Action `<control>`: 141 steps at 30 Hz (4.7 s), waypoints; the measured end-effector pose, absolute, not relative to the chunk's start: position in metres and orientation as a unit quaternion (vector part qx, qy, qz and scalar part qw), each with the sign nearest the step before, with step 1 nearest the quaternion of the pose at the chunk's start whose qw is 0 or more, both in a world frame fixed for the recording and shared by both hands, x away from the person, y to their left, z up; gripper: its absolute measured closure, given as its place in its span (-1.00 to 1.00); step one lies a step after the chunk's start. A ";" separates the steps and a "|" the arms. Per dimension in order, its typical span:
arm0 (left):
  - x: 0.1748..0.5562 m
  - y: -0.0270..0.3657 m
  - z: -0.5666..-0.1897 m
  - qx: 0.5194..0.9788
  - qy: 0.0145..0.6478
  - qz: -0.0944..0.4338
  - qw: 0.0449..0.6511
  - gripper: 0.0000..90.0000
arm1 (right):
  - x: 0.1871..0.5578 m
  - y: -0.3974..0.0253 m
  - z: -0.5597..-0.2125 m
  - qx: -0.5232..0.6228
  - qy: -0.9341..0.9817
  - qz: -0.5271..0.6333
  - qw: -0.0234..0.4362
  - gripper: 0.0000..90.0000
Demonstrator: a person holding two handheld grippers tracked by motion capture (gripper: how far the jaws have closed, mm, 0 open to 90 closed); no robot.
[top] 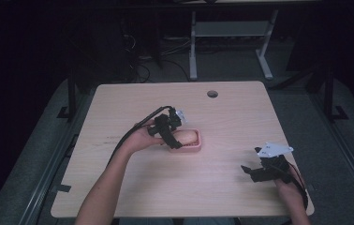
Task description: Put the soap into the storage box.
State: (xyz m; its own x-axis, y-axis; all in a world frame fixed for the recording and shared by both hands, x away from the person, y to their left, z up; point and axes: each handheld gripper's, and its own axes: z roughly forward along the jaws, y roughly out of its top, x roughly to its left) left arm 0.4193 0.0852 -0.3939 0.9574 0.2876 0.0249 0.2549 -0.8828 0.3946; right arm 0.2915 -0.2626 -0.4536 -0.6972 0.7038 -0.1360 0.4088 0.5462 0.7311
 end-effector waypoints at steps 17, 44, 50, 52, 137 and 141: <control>0.409 0.092 -0.395 0.970 0.138 0.041 0.195 -0.52 | 0.292 -0.262 -0.454 0.325 0.855 0.346 0.212 -0.69; 0.392 0.101 -0.391 0.971 0.123 0.045 0.200 -0.52 | 0.291 -0.262 -0.456 0.328 0.856 0.339 0.211 -0.69; 0.387 0.105 -0.391 0.972 0.120 0.050 0.198 -0.53 | 0.291 -0.263 -0.456 0.330 0.855 0.341 0.210 -0.69; 0.386 0.108 -0.392 0.970 0.124 0.048 0.202 -0.53 | 0.291 -0.263 -0.456 0.331 0.855 0.341 0.210 -0.69; 0.329 0.201 -0.429 0.954 0.192 0.058 0.223 -0.56 | 0.290 -0.258 -0.458 0.346 0.854 0.329 0.209 -0.69; 0.327 0.204 -0.430 0.951 0.198 0.058 0.228 -0.56 | 0.290 -0.257 -0.458 0.346 0.853 0.329 0.209 -0.69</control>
